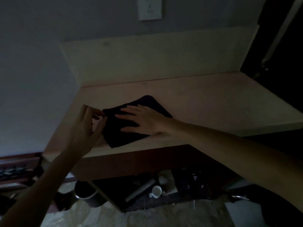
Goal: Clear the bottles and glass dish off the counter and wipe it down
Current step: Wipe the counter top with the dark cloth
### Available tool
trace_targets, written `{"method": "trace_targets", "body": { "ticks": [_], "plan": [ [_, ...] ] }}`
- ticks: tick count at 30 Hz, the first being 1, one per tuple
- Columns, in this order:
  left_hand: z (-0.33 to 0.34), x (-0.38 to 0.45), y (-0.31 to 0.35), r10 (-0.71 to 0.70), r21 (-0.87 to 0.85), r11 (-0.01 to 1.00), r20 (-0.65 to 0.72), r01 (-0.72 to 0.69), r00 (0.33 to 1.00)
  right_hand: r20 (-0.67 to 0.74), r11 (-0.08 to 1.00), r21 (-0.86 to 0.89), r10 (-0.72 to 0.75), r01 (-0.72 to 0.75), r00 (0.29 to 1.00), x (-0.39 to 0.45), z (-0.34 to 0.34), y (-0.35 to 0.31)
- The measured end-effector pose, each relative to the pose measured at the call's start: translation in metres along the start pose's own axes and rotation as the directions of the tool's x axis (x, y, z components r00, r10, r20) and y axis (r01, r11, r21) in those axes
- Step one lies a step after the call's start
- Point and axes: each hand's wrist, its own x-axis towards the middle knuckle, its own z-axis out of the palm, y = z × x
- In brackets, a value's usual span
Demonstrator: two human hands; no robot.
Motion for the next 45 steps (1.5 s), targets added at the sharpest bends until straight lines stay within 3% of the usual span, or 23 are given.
{"method": "trace_targets", "body": {
  "ticks": [3, 7, 12, 18, 25, 32, 34, 36, 38, 40, 41, 42, 44, 45],
  "plan": [
    [0.046, 0.026, 0.045, 0.085, 0.004, 0.996, 0.093, -0.086, 0.992, -0.005, 0.983, -0.016, 0.181, -0.181, 0.983, -0.058, -0.015, 0.086],
    [0.102, 0.06, 0.117, 0.238, -0.021, 0.971, 0.218, -0.239, 0.947, -0.001, 0.898, -0.002, 0.44, -0.44, 0.898, -0.145, -0.034, 0.185],
    [0.158, 0.087, 0.197, 0.351, -0.048, 0.932, 0.353, -0.358, 0.867, -0.007, 0.809, 0.01, 0.588, -0.588, 0.809, -0.254, -0.045, 0.258],
    [0.186, 0.08, 0.245, 0.373, -0.01, 0.911, 0.442, -0.411, 0.816, 0.004, 0.798, 0.007, 0.602, -0.602, 0.798, -0.332, -0.048, 0.263],
    [0.181, 0.072, 0.246, 0.342, 0.09, 0.898, 0.472, -0.431, 0.812, -0.025, 0.854, -0.042, 0.518, -0.519, 0.855, -0.341, -0.04, 0.248],
    [0.181, 0.07, 0.248, 0.346, 0.149, 0.877, 0.464, -0.457, 0.815, 0.029, 0.831, -0.01, 0.556, -0.556, 0.831, -0.341, -0.048, 0.239],
    [0.179, 0.067, 0.25, 0.312, 0.159, 0.888, 0.481, -0.431, 0.82, -0.022, 0.819, -0.024, 0.574, -0.574, 0.819, -0.335, -0.048, 0.228],
    [0.174, 0.055, 0.252, 0.297, 0.134, 0.911, 0.445, -0.39, 0.845, -0.301, 0.848, -0.027, 0.499, -0.53, 0.813, -0.324, -0.036, 0.2],
    [0.163, 0.026, 0.256, 0.32, 0.113, 0.921, 0.328, -0.373, 0.889, -0.599, 0.91, 0.092, 0.375, -0.405, 0.708, -0.313, -0.013, 0.147],
    [0.148, -0.025, 0.259, 0.301, 0.114, 0.937, 0.216, -0.33, 0.929, -0.73, 0.94, 0.244, 0.34, -0.238, 0.593, -0.306, 0.028, 0.084],
    [0.145, -0.058, 0.257, 0.25, 0.103, 0.957, 0.184, -0.271, 0.951, -0.714, 0.93, 0.326, 0.362, -0.173, 0.599, -0.304, 0.056, 0.053],
    [0.145, -0.097, 0.25, 0.173, 0.086, 0.978, 0.179, -0.19, 0.969, -0.639, 0.891, 0.434, 0.41, -0.135, 0.651, -0.303, 0.093, 0.027],
    [0.153, -0.185, 0.23, -0.055, 0.036, 0.998, 0.257, 0.047, 0.965, -0.339, 0.735, 0.656, 0.49, -0.172, 0.803, -0.314, 0.173, -0.02],
    [0.159, -0.232, 0.219, -0.223, -0.006, 0.971, 0.325, 0.238, 0.919, -0.126, 0.648, 0.719, 0.476, -0.251, 0.87, -0.325, 0.216, -0.039]
  ]
}}
